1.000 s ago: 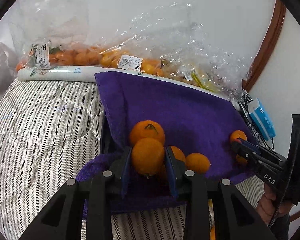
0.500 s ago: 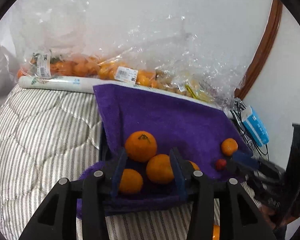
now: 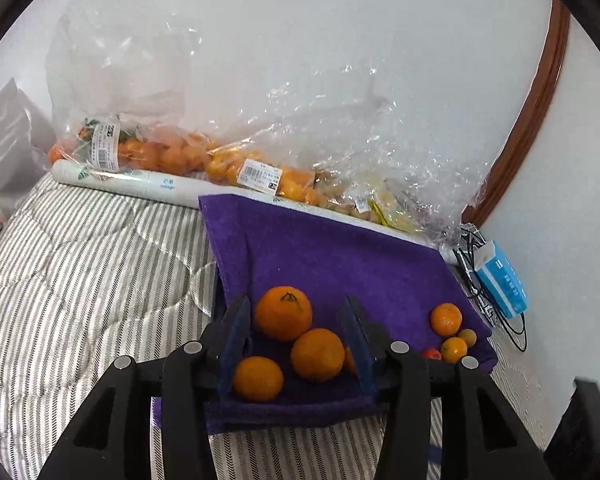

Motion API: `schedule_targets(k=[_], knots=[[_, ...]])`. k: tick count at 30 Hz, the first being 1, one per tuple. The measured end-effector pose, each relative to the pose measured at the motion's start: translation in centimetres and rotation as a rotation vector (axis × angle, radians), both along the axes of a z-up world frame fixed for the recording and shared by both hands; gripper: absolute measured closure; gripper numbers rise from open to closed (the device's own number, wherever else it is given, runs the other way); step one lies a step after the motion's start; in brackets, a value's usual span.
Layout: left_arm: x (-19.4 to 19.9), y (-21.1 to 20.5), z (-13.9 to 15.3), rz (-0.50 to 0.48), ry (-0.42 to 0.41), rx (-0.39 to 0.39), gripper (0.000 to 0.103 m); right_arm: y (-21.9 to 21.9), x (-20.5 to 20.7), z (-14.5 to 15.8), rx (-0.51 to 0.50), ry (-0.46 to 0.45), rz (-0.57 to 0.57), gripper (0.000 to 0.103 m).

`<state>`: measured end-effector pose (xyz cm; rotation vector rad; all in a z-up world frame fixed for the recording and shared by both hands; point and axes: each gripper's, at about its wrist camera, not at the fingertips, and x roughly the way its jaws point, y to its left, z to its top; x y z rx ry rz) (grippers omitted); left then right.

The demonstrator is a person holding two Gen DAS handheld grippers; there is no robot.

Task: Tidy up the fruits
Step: 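Withdraw both open tools from the towel, then grasp and lift a loose orange from the bedspread with the right tool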

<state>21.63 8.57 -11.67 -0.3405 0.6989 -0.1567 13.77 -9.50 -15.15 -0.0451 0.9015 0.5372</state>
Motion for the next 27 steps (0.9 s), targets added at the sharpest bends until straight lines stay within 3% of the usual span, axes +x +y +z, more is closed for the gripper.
schedule_targets(k=[3,10,17,27], knots=[[0.1,0.1,-0.2,0.007,0.001,0.003,0.057,0.4,-0.2,-0.8,-0.056,0.008,-0.015,0.07],[-0.2,-0.5,-0.1,-0.012,-0.017,0.0,0.057,-1.9,-1.6,-0.1,-0.072,-0.03,-0.08,0.07],[-0.6,-1.9,-0.1,-0.045,-0.03,0.032,0.057,-3.1,-2.5,-1.2,-0.129,-0.018,-0.125,0.071],[-1.0,-3.5,-0.1,-0.095,-0.039,0.064,0.057,-6.5,-2.7,-0.2,-0.101,-0.081,-0.234,0.071]])
